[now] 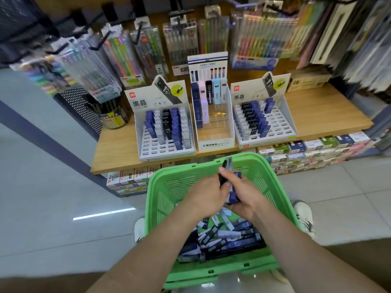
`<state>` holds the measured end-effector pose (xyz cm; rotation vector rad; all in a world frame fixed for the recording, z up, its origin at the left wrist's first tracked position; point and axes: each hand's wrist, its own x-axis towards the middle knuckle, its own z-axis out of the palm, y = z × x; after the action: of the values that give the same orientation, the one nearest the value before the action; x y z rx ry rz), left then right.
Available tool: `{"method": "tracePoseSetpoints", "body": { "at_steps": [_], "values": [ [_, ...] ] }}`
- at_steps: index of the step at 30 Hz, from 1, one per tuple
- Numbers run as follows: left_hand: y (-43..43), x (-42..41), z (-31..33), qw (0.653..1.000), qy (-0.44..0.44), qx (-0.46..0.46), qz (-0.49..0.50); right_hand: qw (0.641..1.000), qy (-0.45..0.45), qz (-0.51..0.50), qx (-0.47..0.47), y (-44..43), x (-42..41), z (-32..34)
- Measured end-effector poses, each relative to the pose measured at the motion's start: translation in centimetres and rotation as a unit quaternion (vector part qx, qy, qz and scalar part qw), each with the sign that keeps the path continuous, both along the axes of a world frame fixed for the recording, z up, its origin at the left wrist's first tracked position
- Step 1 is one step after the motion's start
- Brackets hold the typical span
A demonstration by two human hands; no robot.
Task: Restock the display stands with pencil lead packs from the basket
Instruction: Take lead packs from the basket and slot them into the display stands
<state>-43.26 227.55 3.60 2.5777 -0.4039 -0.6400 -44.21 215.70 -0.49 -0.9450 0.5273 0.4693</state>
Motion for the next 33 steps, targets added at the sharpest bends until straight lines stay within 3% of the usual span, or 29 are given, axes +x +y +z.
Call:
{"method": "tracePoseSetpoints", "body": {
  "at_steps": [6, 10, 15, 17, 22, 27, 33],
  "values": [
    [1.5, 1.3, 3.9, 0.995, -0.058, 0.058, -0.054, 0.998, -0.02, -0.03, 0.057, 0.6, 0.5, 1.1],
    [3.7, 2.6, 5.4, 0.993, 0.044, -0.093, 0.052, 0.994, -0.039, -0.035, 0.098, 1.4, 1.4, 2.6],
    [7.8, 6.1, 6.9, 0.982, 0.059, -0.137, 0.112, 0.989, -0.055, -0.049, 0.129, 2.1, 3.0, 4.0],
    [9.6, 7.8, 7.6, 0.987, 0.023, -0.107, 0.114, 0.992, -0.052, -0.044, 0.111, 1.9, 3.8, 4.7],
    [13.5, 12.1, 9.3, 0.973, -0.174, 0.041, 0.147, 0.998, -0.041, 0.017, -0.041, 0.3, 6.4, 7.8],
    [14.8, 15.3, 8.4, 0.967, -0.205, 0.083, 0.13, 0.975, -0.106, 0.112, -0.161, -1.4, 9.7, 12.3],
    [12.9, 16.9, 5.8, 0.963, -0.245, 0.106, 0.035, 0.976, -0.117, 0.13, -0.132, -1.4, 10.0, 13.3]
  ]
}}
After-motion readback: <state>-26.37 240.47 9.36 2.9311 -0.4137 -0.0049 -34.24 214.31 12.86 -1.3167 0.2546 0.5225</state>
